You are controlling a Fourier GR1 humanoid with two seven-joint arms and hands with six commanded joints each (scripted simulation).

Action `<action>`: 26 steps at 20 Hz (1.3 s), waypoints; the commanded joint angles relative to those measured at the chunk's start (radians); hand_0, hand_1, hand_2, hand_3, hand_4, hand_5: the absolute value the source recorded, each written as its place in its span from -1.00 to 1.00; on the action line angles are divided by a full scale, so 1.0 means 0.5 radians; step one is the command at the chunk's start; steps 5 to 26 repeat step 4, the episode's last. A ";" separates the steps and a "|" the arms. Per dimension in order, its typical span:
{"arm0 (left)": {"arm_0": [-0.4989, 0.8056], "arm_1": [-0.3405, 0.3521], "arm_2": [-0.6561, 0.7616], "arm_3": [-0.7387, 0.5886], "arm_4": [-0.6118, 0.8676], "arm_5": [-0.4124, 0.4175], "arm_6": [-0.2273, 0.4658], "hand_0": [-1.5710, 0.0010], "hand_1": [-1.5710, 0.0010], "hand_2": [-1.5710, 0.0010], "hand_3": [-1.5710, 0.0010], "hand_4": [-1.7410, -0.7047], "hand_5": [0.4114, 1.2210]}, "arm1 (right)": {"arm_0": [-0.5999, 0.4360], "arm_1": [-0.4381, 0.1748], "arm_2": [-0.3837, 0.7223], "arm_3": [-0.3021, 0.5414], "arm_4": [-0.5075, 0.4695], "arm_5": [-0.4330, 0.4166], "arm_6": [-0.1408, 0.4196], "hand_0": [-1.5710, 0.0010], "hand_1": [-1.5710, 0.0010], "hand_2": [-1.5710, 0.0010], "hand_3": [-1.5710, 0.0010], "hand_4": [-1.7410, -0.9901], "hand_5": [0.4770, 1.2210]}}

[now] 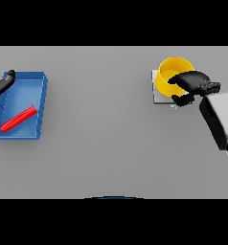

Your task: Pick up the red beaker and tilt it to pour out 1 green nut into yellow bowl. Pick up the yellow bowl and place it on the metallic measuring scale.

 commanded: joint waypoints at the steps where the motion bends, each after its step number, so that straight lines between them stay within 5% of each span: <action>1: -0.003 0.003 0.005 -0.005 0.003 -0.004 -0.013 1.00 1.00 1.00 1.00 0.97 -0.29 | -0.009 0.007 -0.009 0.007 -0.002 0.014 0.051 0.90 0.84 0.74 0.55 -0.17 -0.13; 4: 0.009 0.020 0.005 -0.014 0.002 -0.010 -0.017 1.00 1.00 1.00 1.00 0.97 -0.30 | 0.027 0.000 -0.012 -0.019 -0.011 0.034 0.074 0.95 0.92 0.87 0.65 -0.12 -0.24; 26: 0.009 0.020 0.005 -0.014 0.002 -0.010 -0.017 1.00 1.00 1.00 1.00 0.97 -0.30 | 0.027 0.000 -0.012 -0.019 -0.011 0.034 0.074 0.95 0.92 0.87 0.65 -0.12 -0.24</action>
